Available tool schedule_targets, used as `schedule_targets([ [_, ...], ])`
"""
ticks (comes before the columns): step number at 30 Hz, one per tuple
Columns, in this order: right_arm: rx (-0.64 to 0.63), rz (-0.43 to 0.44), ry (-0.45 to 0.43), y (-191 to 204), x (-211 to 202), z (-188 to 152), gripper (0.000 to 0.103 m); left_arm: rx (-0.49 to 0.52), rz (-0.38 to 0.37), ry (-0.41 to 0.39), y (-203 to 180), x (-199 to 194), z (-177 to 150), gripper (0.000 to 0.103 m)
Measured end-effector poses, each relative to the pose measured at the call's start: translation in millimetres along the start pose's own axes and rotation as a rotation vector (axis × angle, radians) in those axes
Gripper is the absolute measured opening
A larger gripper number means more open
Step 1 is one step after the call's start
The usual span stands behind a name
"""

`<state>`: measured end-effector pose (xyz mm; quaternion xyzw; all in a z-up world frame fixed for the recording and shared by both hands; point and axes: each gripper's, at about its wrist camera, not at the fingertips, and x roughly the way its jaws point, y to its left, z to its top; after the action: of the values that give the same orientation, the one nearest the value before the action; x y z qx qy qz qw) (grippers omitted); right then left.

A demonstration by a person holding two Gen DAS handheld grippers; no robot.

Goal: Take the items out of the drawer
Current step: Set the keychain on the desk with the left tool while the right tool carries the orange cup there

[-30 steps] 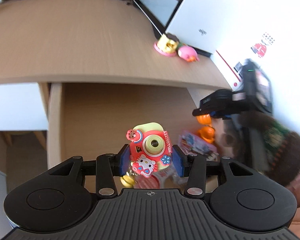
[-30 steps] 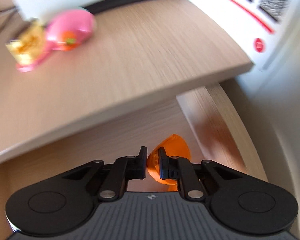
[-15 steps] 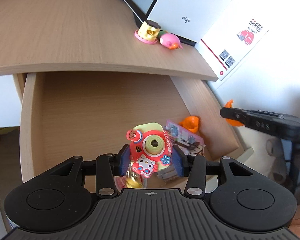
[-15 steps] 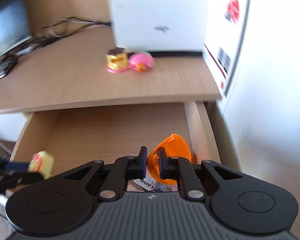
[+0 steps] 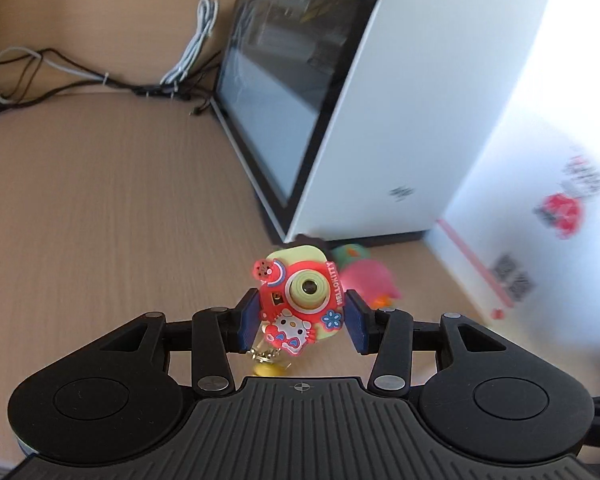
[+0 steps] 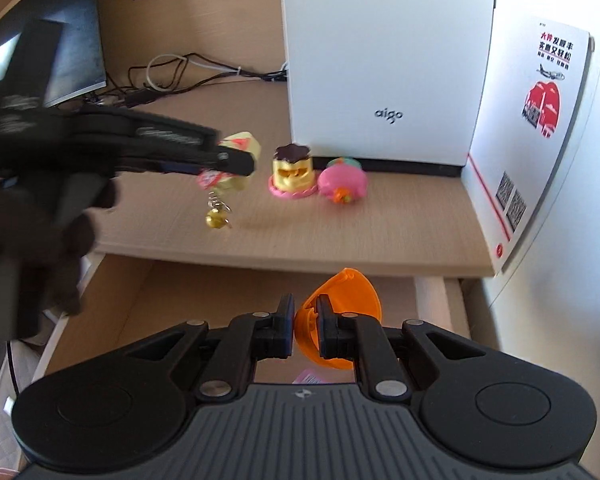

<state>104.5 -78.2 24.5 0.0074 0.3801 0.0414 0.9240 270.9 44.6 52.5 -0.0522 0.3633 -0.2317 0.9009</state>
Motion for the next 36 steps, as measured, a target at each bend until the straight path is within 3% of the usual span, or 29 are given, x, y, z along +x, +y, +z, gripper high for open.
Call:
schedule_targets([
  [6,0.01,-0.042,0.002,-20.1,12.4,11.1,0.011,0.057,0.139,0.072,-0.4,26.7,-7.1,0.05],
  [14,0.032,-0.074,-0.04,-41.2,43.8,42.8,0.011,0.055,0.131,0.053,3.4,5.3,-0.6,0.05],
  [18,0.004,-0.084,-0.091,-48.6,73.8,71.7,0.011,0.017,0.114,-0.028,16.0,-17.0,1.9,0.05],
  [24,-0.063,-0.035,-0.102,-47.9,126.4,96.8,0.011,-0.021,0.161,-0.033,40.6,-45.8,-11.8,0.05],
  [30,-0.024,0.011,-0.115,-55.1,133.1,103.8,0.018,-0.019,0.085,0.008,47.8,-86.1,-41.9,0.05],
  [36,-0.049,0.033,-0.129,-49.5,111.6,95.9,0.02,0.115,-0.033,0.2,30.1,-91.1,-81.4,0.049],
])
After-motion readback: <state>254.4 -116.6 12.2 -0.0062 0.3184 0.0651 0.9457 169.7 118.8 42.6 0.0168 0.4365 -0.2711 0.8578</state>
